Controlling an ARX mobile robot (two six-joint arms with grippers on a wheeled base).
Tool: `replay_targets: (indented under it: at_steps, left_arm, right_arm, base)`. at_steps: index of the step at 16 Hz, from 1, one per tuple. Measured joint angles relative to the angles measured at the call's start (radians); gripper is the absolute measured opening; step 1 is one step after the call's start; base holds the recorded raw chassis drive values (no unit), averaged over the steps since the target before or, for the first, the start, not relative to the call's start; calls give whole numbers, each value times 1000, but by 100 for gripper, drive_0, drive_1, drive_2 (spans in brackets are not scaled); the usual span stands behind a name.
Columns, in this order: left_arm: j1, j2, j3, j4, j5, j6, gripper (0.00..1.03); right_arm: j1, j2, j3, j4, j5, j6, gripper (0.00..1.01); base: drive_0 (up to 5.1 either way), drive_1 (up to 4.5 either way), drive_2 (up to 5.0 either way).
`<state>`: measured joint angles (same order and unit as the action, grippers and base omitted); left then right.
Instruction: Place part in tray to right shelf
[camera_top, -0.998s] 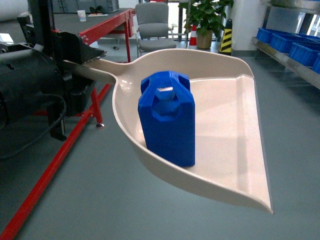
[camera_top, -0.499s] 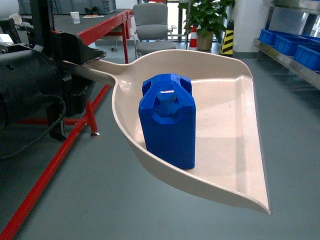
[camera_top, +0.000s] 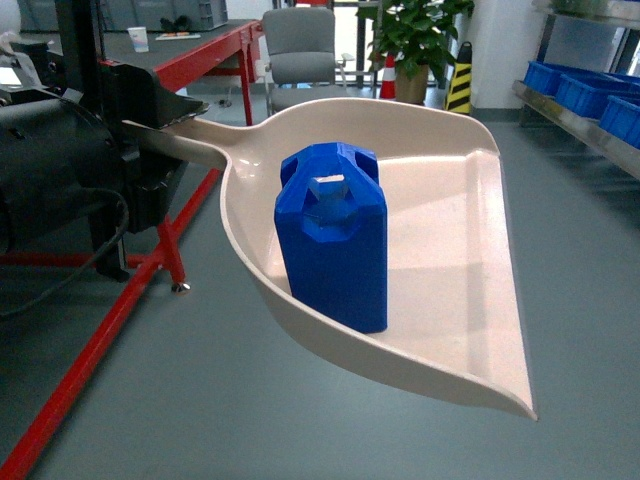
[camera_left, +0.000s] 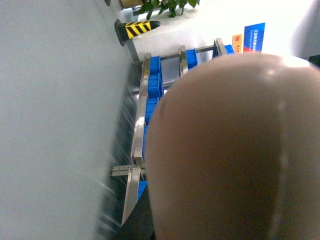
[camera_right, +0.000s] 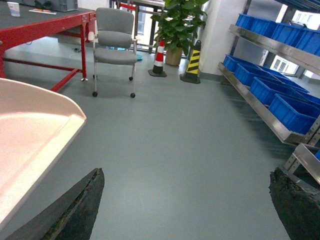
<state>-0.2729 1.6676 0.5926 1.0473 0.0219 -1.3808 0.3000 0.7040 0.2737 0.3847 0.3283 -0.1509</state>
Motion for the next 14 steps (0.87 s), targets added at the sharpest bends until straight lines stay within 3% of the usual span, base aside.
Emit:
replay_targets:
  at_steps: [14]
  left_arm:
    - [0,0,0,0,3,0,19]
  right_arm:
    - [0,-3,0,3,-2,0,98]
  base:
    - [-4,428,-436]
